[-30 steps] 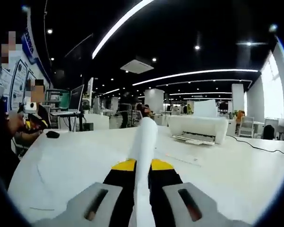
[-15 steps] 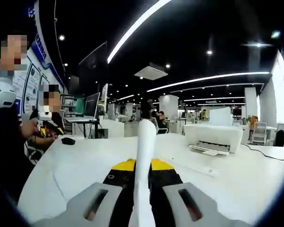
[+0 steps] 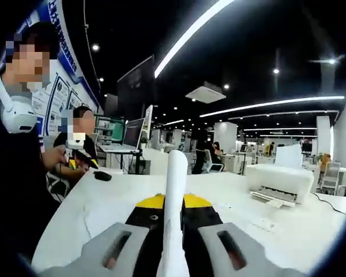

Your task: Organize the stack of printing papers by aligning and flattening the scattered papers on the table

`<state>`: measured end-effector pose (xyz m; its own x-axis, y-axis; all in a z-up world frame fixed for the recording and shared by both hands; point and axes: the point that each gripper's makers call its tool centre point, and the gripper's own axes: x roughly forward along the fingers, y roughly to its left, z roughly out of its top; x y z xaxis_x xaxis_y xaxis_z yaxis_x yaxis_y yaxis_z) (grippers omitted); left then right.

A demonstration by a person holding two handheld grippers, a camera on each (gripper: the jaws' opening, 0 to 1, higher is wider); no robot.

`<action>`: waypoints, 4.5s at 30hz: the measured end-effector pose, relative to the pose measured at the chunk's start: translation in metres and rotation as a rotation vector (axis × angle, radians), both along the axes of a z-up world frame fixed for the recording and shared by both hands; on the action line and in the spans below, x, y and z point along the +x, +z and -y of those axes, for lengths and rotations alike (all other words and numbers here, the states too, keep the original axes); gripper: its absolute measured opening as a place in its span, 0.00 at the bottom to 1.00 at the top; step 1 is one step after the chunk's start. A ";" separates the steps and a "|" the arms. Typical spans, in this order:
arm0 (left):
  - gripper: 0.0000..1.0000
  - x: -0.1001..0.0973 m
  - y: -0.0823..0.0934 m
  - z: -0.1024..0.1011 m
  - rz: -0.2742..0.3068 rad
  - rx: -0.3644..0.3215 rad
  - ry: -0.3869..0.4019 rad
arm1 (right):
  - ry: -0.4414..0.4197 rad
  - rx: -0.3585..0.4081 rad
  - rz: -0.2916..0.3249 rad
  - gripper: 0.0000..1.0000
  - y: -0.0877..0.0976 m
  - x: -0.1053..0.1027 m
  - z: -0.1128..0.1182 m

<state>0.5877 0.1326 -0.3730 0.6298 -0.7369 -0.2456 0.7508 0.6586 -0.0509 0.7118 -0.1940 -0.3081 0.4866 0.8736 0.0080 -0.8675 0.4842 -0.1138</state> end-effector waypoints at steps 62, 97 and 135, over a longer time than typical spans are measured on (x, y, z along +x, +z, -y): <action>0.62 -0.006 0.009 -0.003 0.024 -0.004 0.002 | 0.370 -0.069 0.169 0.02 0.108 -0.089 -0.066; 0.63 -0.008 0.006 0.030 0.024 -0.018 -0.076 | 0.578 -0.489 0.154 0.01 0.039 -0.120 -0.123; 0.61 -0.018 -0.007 0.073 0.004 -0.022 -0.183 | 0.789 -0.758 0.153 0.02 -0.006 -0.150 -0.192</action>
<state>0.5701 0.0593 -0.3798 0.4855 -0.8446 -0.2257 0.8582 0.5096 -0.0610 0.5618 -0.0017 -0.3146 -0.1700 0.7420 -0.6485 -0.8537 -0.4396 -0.2792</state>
